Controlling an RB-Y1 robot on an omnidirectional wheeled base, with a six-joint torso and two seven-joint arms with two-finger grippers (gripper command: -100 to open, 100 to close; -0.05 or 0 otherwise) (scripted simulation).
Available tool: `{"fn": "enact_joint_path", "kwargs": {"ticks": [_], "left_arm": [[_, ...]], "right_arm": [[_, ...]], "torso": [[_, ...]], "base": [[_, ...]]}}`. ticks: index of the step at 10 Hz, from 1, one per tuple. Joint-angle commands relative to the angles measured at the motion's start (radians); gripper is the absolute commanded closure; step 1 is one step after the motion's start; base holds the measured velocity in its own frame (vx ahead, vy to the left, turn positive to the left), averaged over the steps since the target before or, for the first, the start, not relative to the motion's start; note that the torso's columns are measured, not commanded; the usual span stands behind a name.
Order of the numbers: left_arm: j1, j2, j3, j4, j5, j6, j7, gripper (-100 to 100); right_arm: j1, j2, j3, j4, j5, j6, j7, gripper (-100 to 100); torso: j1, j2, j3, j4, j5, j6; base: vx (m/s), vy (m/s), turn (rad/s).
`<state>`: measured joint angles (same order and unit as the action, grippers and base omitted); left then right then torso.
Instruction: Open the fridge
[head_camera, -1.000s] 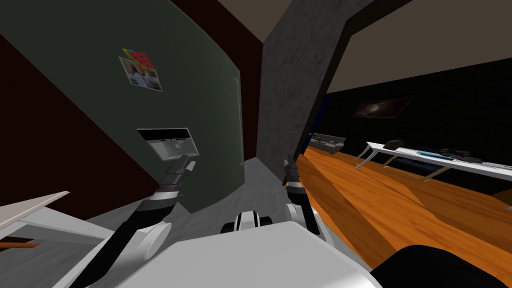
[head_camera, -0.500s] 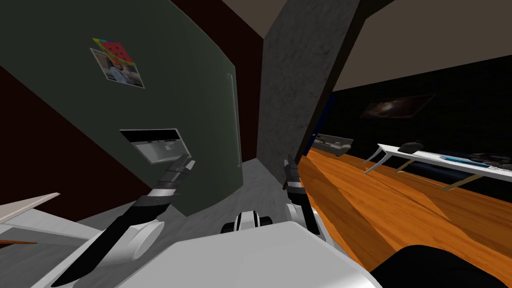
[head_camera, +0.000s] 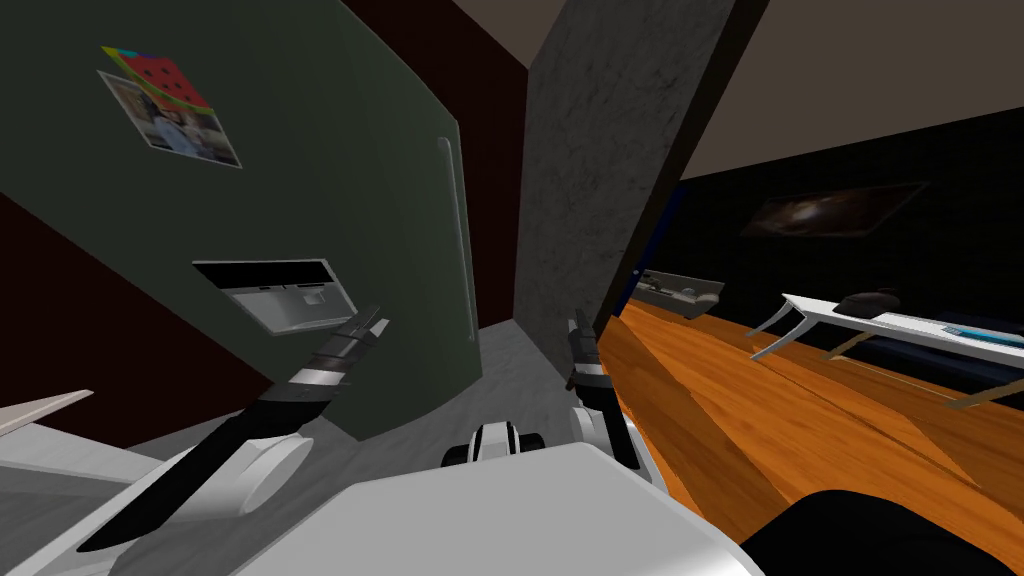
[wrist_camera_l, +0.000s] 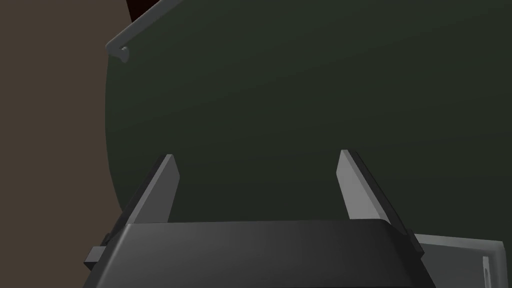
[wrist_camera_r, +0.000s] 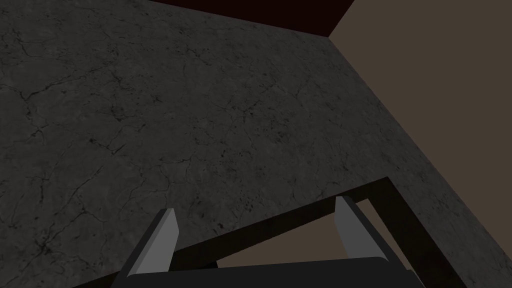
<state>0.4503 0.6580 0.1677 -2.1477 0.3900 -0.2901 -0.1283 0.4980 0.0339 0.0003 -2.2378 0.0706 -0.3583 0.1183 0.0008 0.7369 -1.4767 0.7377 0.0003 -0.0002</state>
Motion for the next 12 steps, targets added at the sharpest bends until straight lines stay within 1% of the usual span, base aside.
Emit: {"fn": "enact_joint_path", "kwargs": {"ticks": [1,2,3,4,5,6,7,8,9,10,11,12], "left_arm": [[-0.005,0.074,0.014,0.017,0.045,0.020,-0.002,-100],[-0.005,0.084,0.014,0.017,0.045,0.020,-0.002,-100],[-0.010,0.123,0.021,0.031,0.073,0.033,-0.004,-100],[-0.016,0.152,0.028,0.045,0.101,0.045,-0.005,-100],[-0.016,0.175,0.028,0.045,0.101,0.045,-0.005,-100],[-0.022,0.211,0.036,0.061,0.129,0.058,-0.007,-100],[-0.022,0.222,0.036,0.061,0.129,0.058,-0.007,-100],[-0.027,0.258,0.043,0.077,0.156,0.070,-0.009,-100],[-0.027,0.269,0.043,0.077,0.156,0.070,-0.009,-100],[-0.033,0.307,0.050,0.094,0.184,0.083,-0.010,-100],[-0.033,0.316,0.050,0.094,0.184,0.083,-0.010,-100],[-0.039,0.354,0.057,0.111,0.211,0.096,-0.012,-100]], "right_arm": [[0.000,0.000,0.000,0.000,0.000,0.000,0.000,0],[0.000,0.000,0.000,0.000,0.000,0.000,0.000,0],[0.000,0.000,0.000,0.000,0.000,0.000,0.000,0],[0.000,0.000,0.000,0.000,0.000,0.000,0.000,0],[0.000,0.000,0.000,0.000,0.000,0.000,0.000,0],[0.000,0.000,0.000,0.000,0.000,0.000,0.000,0],[0.000,0.000,0.000,0.000,0.000,0.000,0.000,0],[0.000,0.000,0.000,0.000,0.000,0.000,0.000,0],[0.000,0.000,0.000,0.000,0.000,0.000,0.000,0],[0.000,0.000,0.000,0.000,0.000,0.000,0.000,0],[0.000,0.000,0.000,0.000,0.000,0.000,0.000,0],[0.000,0.000,0.000,0.000,0.000,0.000,0.000,0]], "torso": [[0.001,0.002,0.001,0.001,0.000,0.000],[-0.001,0.004,0.002,0.001,0.000,0.000],[0.000,0.004,0.002,0.001,0.000,0.000],[0.000,0.001,0.001,0.000,0.000,0.000],[-0.003,-0.001,-0.001,0.000,-0.001,0.000],[-0.001,0.000,0.000,0.000,-0.001,0.000],[-0.002,0.000,0.000,0.000,0.000,0.000],[0.001,0.002,0.001,0.000,0.000,0.000],[0.001,0.002,0.001,0.001,0.000,0.000],[0.001,0.003,0.002,0.001,0.000,0.000],[-0.001,0.002,0.001,0.001,0.000,0.000],[-0.001,0.002,0.001,0.000,0.000,0.000]], "base": [[0.077,-0.123,0.048],[0.065,-0.109,0.037],[0.094,-0.097,0.078],[0.117,-0.148,0.100],[0.092,-0.127,0.044],[0.117,-0.139,0.051],[0.097,-0.105,0.036],[0.096,-0.096,0.073],[0.071,-0.085,0.041],[0.075,-0.101,0.058],[0.073,-0.088,0.039],[0.069,-0.112,0.068]]}}
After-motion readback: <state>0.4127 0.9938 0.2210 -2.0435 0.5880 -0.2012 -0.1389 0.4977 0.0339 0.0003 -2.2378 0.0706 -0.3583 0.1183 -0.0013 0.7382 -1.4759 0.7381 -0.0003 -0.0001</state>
